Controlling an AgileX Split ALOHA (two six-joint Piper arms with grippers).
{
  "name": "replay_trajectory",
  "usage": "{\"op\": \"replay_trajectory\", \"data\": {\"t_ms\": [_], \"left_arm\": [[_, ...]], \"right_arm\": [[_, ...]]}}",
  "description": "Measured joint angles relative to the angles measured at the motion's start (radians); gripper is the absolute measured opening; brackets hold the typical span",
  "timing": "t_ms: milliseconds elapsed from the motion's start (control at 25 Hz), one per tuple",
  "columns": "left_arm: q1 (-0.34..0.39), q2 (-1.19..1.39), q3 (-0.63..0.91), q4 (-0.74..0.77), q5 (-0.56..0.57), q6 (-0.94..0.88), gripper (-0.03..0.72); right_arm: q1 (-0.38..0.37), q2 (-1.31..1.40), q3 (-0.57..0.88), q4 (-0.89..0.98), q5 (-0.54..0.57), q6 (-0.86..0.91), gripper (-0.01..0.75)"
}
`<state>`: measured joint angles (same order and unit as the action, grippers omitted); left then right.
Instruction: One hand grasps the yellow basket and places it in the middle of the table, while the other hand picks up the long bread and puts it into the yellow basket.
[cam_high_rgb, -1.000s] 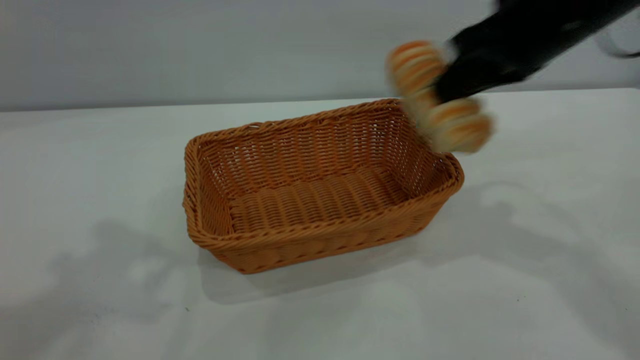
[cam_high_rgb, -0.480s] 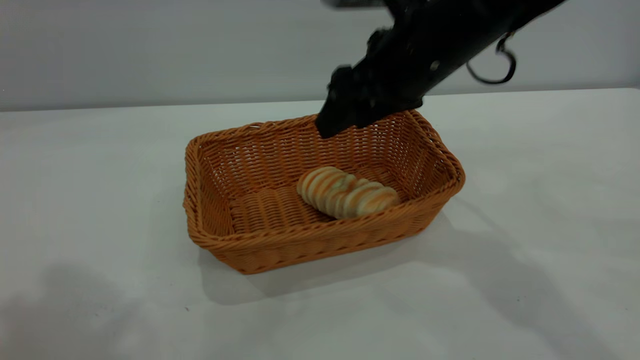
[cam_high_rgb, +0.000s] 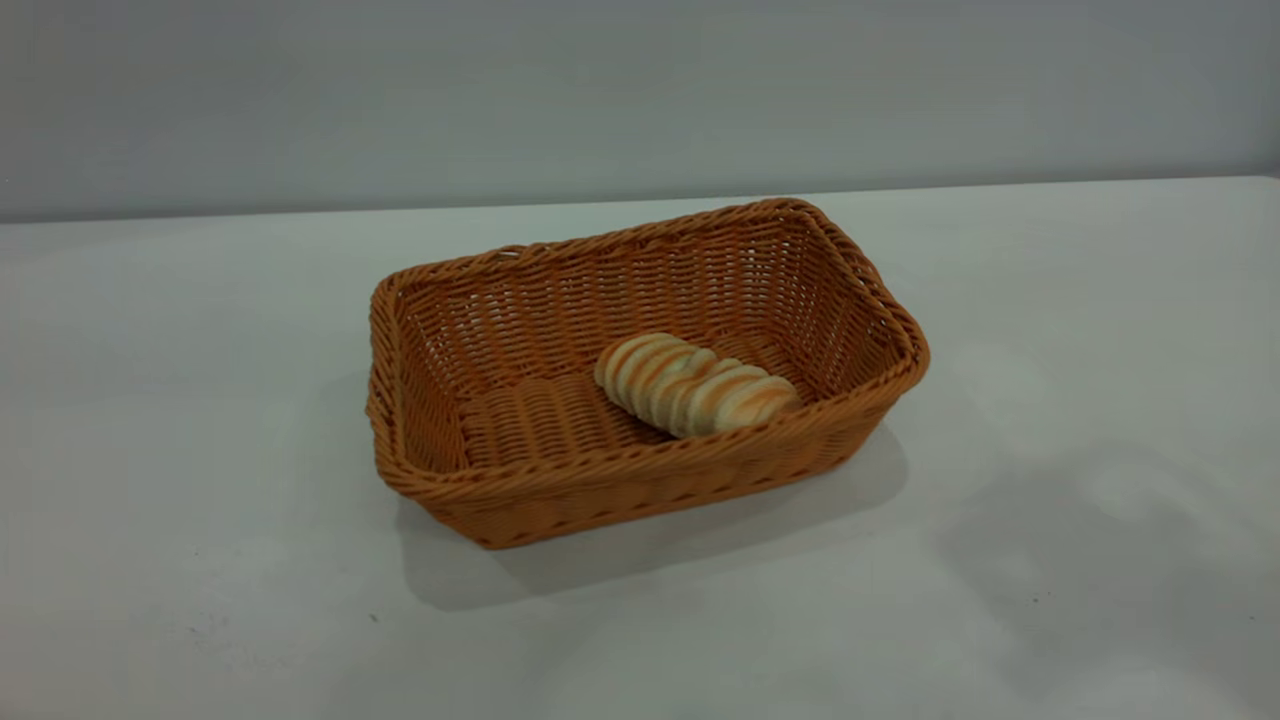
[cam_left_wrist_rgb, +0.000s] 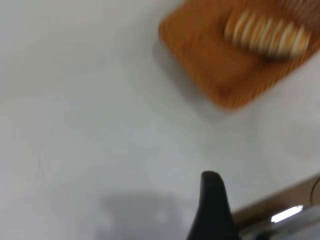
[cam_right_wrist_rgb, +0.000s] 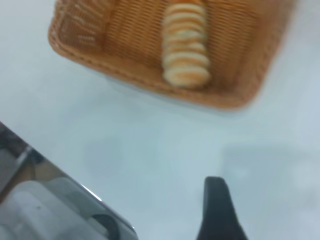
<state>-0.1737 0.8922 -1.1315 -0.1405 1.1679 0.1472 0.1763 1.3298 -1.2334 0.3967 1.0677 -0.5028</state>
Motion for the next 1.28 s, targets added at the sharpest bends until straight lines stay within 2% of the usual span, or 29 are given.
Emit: {"op": "replay_trajectory", "data": {"t_ms": [120,360,640,960,1280], "left_arm": [[0.000,-0.104,0.160,0.013,0.000,-0.017,0.586],[0.000,-0.288,0.413,0.017,0.000,-0.022,0.586],[0.000,-0.471,0.581,0.017,-0.007,-0.034,0.586],[0.000,-0.576,0.644,0.024,-0.040,-0.053,0.584],[0.000,-0.577,0.644,0.030,-0.042,-0.063,0.584]], "right_arm": [[0.000,-0.207,0.108,-0.056,0.027,0.050,0.541],[0.000,-0.543,0.425,-0.181,0.034,0.162,0.540],[0.000,-0.872,0.725,-0.305,0.035,0.332,0.539],[0.000,-1.047,0.762,-0.338,0.050,0.374,0.539],[0.000,-1.066,0.762,-0.338,0.051,0.378,0.539]]}}
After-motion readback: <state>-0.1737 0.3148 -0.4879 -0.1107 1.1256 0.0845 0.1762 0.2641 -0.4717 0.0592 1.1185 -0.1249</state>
